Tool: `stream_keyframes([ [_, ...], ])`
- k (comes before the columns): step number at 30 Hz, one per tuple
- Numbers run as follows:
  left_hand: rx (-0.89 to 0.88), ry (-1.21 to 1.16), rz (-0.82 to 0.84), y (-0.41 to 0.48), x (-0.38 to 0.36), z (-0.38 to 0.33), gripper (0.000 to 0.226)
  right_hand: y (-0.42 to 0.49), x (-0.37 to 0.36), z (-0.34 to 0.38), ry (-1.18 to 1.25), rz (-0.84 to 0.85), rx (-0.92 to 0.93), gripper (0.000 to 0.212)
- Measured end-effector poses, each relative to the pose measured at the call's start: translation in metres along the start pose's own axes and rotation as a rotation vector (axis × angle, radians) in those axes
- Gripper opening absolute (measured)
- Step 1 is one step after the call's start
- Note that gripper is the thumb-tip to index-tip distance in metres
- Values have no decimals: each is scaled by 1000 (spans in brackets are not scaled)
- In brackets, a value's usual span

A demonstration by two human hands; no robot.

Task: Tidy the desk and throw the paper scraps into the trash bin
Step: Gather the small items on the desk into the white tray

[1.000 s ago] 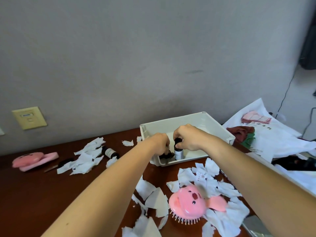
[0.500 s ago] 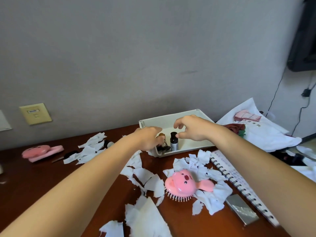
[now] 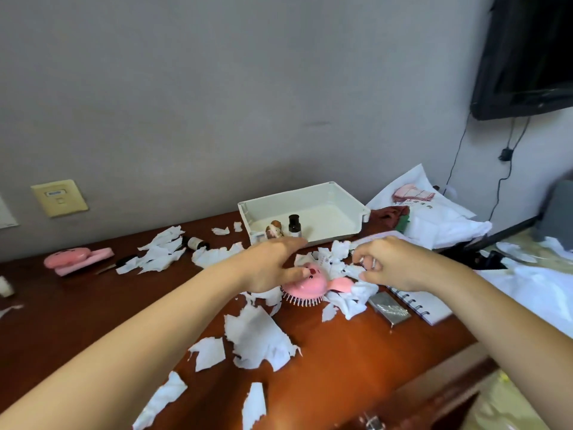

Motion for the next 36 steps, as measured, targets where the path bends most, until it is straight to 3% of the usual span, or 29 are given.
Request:
stream_keyframes([
  [5, 20, -46, 65, 4, -34, -3, 70, -24, -31, -13, -32, 101, -106, 25],
  [18, 105, -240, -9, 13, -54, 10, 70, -22, -48, -2, -74, 100, -164, 18],
  [23, 93, -293, -35, 14, -57, 15, 69, -26, -44, -3, -36, 44, -152, 29],
  [27, 53, -291, -100, 12, -51, 15, 67, -28, -38, -10, -1, -49, -154, 22],
  [36, -17, -346, -315, 8, 14, 26, 61, 2, 4, -11, 95, -215, -110, 25],
])
Point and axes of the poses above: each hand's wrist, its own y-axis towards the middle knuckle, its own x-axis out of the back of the hand, z = x × y, the point moved 5 cm from there along y, towards the middle knuckle, and after that the axes turned 11 degrees about x, right-handed, at the moved point
